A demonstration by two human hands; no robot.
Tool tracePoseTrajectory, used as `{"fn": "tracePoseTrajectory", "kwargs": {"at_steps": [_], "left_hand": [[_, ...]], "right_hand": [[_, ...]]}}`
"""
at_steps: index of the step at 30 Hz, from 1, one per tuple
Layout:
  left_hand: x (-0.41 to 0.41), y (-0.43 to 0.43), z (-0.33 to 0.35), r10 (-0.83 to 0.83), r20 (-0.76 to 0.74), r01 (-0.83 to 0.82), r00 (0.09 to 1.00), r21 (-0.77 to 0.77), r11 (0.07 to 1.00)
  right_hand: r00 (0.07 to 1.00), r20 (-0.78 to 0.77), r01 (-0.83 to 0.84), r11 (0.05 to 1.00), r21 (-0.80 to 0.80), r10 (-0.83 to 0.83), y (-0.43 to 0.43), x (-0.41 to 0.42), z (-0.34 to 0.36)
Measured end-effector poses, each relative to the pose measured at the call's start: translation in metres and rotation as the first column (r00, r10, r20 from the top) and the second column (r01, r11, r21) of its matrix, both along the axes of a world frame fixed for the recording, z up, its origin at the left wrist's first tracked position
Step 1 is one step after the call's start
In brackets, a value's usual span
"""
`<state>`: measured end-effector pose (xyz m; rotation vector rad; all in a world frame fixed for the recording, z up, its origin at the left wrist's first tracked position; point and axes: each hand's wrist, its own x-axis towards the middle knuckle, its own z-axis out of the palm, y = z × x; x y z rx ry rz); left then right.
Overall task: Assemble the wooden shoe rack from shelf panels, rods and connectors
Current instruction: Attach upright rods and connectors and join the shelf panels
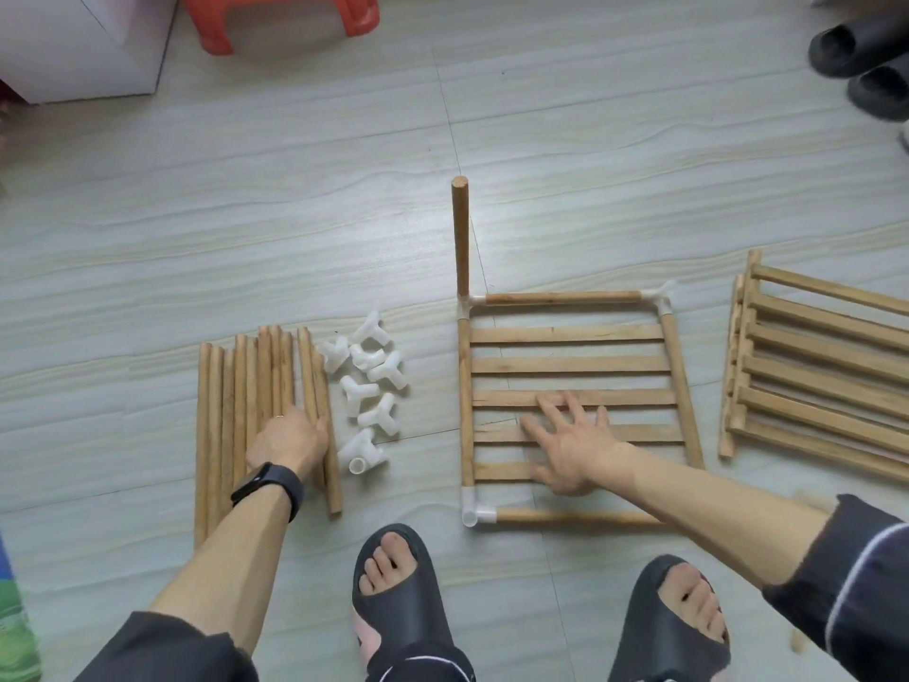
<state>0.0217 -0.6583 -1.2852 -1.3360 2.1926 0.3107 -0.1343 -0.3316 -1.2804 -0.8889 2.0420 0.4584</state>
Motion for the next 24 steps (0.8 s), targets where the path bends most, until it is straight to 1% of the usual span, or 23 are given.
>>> {"fn": "tracePoseTrajectory", "kwargs": {"at_steps": [2, 4, 6, 7, 10, 14, 16, 18, 20, 21, 22, 23, 24], "left_hand": [[-0.003, 0.005, 0.0, -0.02, -0.011, 0.019, 1.0, -0.052, 0.998], [-0.008, 0.01, -0.002, -0.067, -0.039, 0.063, 0.997, -0.099, 0.993], [-0.012, 0.014, -0.005, -0.091, 0.01, 0.092, 0.996, -0.08, 0.993], [-0.014, 0.016, -0.007, -0.077, 0.026, 0.079, 0.997, -0.074, 0.994], [-0.016, 0.018, -0.01, -0.053, 0.03, 0.055, 0.998, -0.088, 0.995], [-0.015, 0.011, -0.007, -0.11, 0.083, 0.117, 0.99, -0.092, 0.989], [-0.014, 0.008, 0.0, -0.094, 0.02, 0.095, 0.995, -0.098, 0.991], [-0.014, 0.006, 0.011, -0.093, -0.13, 0.082, 0.987, -0.084, 0.993], [-0.018, 0.01, 0.027, -0.183, -0.305, 0.173, 0.935, -0.062, 0.983], [-0.022, 0.015, 0.037, -0.273, -0.367, 0.267, 0.89, -0.068, 0.961], [-0.028, 0.021, 0.048, -0.384, -0.397, 0.379, 0.833, -0.095, 0.92], [-0.035, 0.029, 0.058, -0.501, -0.4, 0.492, 0.767, -0.134, 0.86], [-0.044, 0.04, 0.066, -0.611, -0.382, 0.597, 0.693, -0.172, 0.784]], "right_hand": [[1.0, 0.004, 0.023, 1.0, 0.009, -0.023, 0.009, 0.009, -0.002], [0.999, 0.001, 0.043, 0.999, -0.018, -0.043, 0.011, 0.012, -0.003], [0.997, 0.018, 0.076, 0.997, -0.032, -0.075, 0.009, 0.013, -0.004], [0.996, 0.025, 0.084, 0.996, -0.032, -0.083, 0.008, 0.013, -0.005], [0.997, 0.036, 0.073, 0.997, -0.019, -0.072, 0.005, 0.011, -0.006], [0.995, 0.052, 0.079, 0.997, 0.026, -0.08, -0.001, 0.01, -0.008], [0.996, 0.056, 0.071, 0.996, 0.045, -0.074, -0.005, 0.011, -0.007], [0.995, 0.062, 0.072, 0.995, 0.065, -0.076, -0.012, 0.01, -0.004], [0.987, 0.105, 0.113, 0.991, 0.07, -0.12, -0.02, 0.003, 0.006], [0.978, 0.145, 0.148, 0.988, 0.037, -0.152, -0.024, -0.004, 0.013], [0.963, 0.193, 0.2, 0.979, -0.028, -0.191, -0.027, -0.011, 0.022], [0.94, 0.246, 0.273, 0.954, -0.127, -0.237, -0.03, -0.019, 0.031], [0.905, 0.307, 0.374, 0.896, -0.239, -0.296, -0.032, -0.027, 0.041]]}}
